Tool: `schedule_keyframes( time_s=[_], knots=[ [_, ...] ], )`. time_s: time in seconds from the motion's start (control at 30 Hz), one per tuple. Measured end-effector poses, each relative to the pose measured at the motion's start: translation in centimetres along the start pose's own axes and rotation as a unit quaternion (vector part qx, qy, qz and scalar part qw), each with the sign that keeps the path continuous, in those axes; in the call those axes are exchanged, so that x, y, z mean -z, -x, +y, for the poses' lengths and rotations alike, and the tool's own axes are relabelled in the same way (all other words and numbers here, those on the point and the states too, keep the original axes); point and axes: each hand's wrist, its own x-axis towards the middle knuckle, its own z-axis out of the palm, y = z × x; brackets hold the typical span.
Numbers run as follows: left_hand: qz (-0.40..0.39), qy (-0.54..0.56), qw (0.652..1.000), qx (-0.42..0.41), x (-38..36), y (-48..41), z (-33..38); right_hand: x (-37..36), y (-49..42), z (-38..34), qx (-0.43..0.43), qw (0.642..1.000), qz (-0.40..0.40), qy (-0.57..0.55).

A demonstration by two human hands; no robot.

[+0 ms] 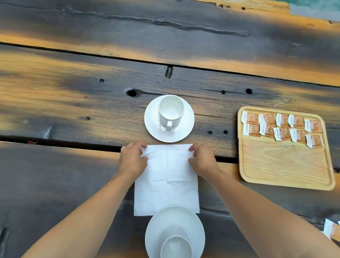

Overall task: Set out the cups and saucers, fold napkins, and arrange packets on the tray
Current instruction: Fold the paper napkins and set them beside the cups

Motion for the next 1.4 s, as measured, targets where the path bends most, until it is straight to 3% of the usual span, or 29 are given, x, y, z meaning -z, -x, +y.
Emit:
schedule_keyframes(
  time_s=[0.23,0.47,0.6,0.83,0.97,1.13,1.27,1.4],
  knots=[
    [-0.012,-0.057,0.998,-0.022,0.0,0.2,-0.3,-0.5,0.2,0.1,-0.016,1.000,0.008,0.007],
    [-0.006,-0.003,0.999,-0.039,0.7,0.5,0.1,-0.1,0.3,-0.1,-0.008,1.000,0.005,0.009],
    [-0.006,0.064,0.995,-0.072,1.9,0.7,0.9,0.4,0.6,-0.8,0.031,0.999,0.009,0.009],
    [-0.092,0.100,0.983,-0.121,2.4,1.6,3.7,0.4,2.3,-3.4,0.132,0.991,0.016,-0.032],
    [-0.083,0.159,0.974,-0.135,2.1,2.6,4.8,0.6,3.0,-3.3,0.147,0.987,0.041,-0.043],
    [-0.100,0.180,0.976,-0.075,1.8,3.9,3.4,1.8,3.1,-1.7,0.131,0.985,0.069,-0.085],
    [-0.120,0.106,0.986,-0.037,1.7,5.1,0.9,3.2,3.3,-0.8,0.107,0.982,0.095,-0.127],
    [-0.088,0.108,0.990,-0.020,1.7,5.9,0.3,4.1,3.8,-0.2,0.039,0.974,0.059,-0.216]
  ],
)
